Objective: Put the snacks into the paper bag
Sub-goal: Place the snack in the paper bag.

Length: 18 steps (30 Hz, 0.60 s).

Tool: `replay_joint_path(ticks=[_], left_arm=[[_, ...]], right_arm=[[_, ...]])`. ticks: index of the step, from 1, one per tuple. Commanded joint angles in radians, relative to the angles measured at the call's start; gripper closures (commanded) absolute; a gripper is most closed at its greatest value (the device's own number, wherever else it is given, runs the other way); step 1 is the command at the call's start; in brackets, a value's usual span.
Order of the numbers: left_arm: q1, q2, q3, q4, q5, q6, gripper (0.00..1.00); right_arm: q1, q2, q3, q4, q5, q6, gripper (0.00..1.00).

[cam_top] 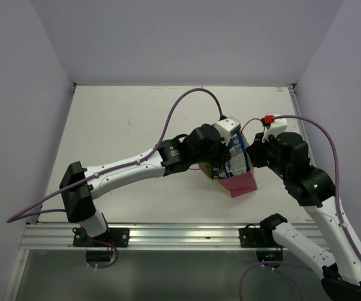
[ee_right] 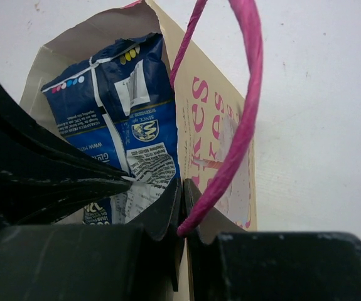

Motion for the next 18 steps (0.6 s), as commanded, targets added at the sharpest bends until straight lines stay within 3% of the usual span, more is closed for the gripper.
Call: replay_joint_path(ticks=[1,7,12,16,18], left_arm=[[-0.007,0.042,0.065,-0.076,-0.012,-0.036,1.0],[0.028,0.097,0.079,-0.112,-0.011,-0.027,1.0],[0.087,0.137,0.1,-0.133,0.107,-0.005,0.98],[0.088,0.104,0.123,-0.113,0.11,0.035,0.64],[0.088,0.073,0.142,-0.107,0.089,0.068,0.59]], right_arm=[[0.002,-0.008,0.022,-0.003,0.0,0.009,0.93],[0.002,-0.011,0.023,-0.007,0.003,0.006,0.93],[0.002,-0.009,0.022,-0.009,0.003,0.006,0.93],[0.002,-0.005,0.025,-0.006,0.002,0.006,0.93],[0.001,-0.003,0.026,-0.006,0.002,0.005,0.93]])
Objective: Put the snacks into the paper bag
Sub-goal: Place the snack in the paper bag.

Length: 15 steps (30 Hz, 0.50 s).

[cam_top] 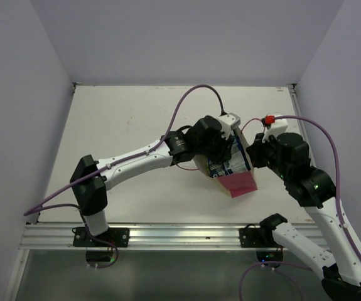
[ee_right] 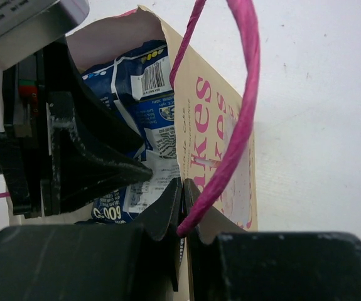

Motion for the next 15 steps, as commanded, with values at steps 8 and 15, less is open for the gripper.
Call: replay_joint_path(ticks=[8,15], left_arm=[[0.005,-0.129,0.111,-0.035,-0.085,0.162,0.49],[0.006,-0.114,0.094,-0.024,-0.196,0.222,0.57]], right_arm=[[0.001,0.002,0.034,-0.012,0.007,0.0,0.93],[0.001,0.008,0.042,-0.012,-0.001,0.0,0.93]])
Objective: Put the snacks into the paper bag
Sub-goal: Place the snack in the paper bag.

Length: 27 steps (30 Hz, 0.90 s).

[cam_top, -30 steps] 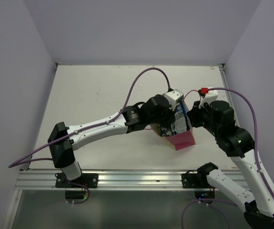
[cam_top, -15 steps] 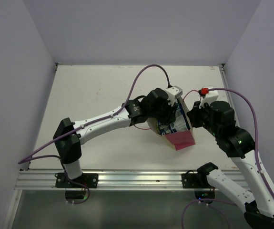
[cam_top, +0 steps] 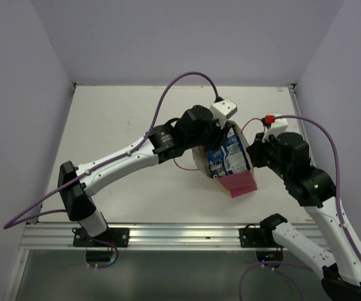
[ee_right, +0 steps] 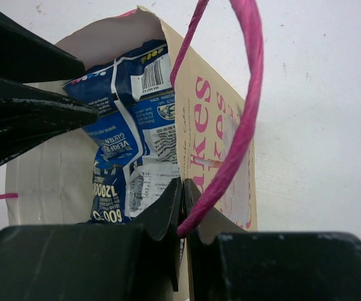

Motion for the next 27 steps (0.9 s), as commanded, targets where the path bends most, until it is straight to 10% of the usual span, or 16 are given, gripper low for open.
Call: replay_joint_path(ticks=[1,17,27], left_arm=[[0.004,0.004,0.015,0.017,-0.073,0.054,0.57],[0.05,0.3,0.055,0.095,0.18,-0.012,0.6],[0.049,0.194,0.143,0.023,0.145,-0.005,0.49]], right_arm=[[0.002,0.007,0.039,-0.012,-0.001,0.0,0.93],[0.002,-0.008,0.013,-0.03,0.111,0.032,0.94],[0.001,0.039,-0.004,-0.038,0.253,0.094,0.94]])
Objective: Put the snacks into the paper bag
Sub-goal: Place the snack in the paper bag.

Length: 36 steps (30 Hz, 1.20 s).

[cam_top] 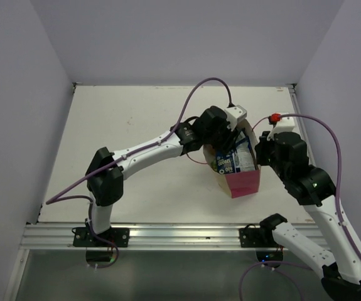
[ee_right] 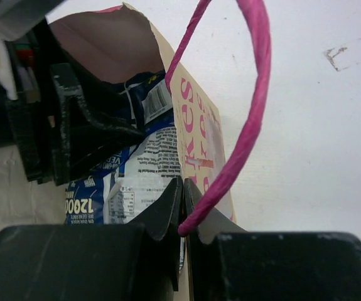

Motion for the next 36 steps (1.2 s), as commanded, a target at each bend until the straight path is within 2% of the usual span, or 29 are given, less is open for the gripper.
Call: replay_joint_path(ticks=[1,5,13,20,29,32,36], left_arm=[[-0.005,-0.091,0.081,-0.058,0.008,-0.007,0.48],[-0.005,-0.136,0.159,-0.114,-0.021,-0.002,0.34],[-0.002,-0.24,0.237,-0.169,-0.09,-0.015,0.16],[0.036,-0.368,0.198,-0.215,-0.251,-0.048,0.01],[0.101,-0.553,-0.029,-0.216,-0.449,-0.056,0.0],[0.121,-0.608,-0.097,-0.21,-0.489,-0.062,0.0],[0.13,-0.676,-0.183,-0.212,-0.53,-0.071,0.0]], right_arm=[[0.003,0.033,-0.008,-0.007,0.088,0.047,0.94],[0.001,0.064,-0.008,0.001,0.132,0.075,0.94],[-0.008,0.128,0.019,-0.007,0.211,0.113,0.95],[-0.053,0.173,0.067,-0.05,0.263,0.107,0.91],[-0.092,0.124,0.081,-0.088,0.24,0.096,0.68],[-0.092,0.099,0.093,-0.102,0.223,0.09,0.53],[-0.094,0.065,0.117,-0.131,0.226,0.078,0.39]])
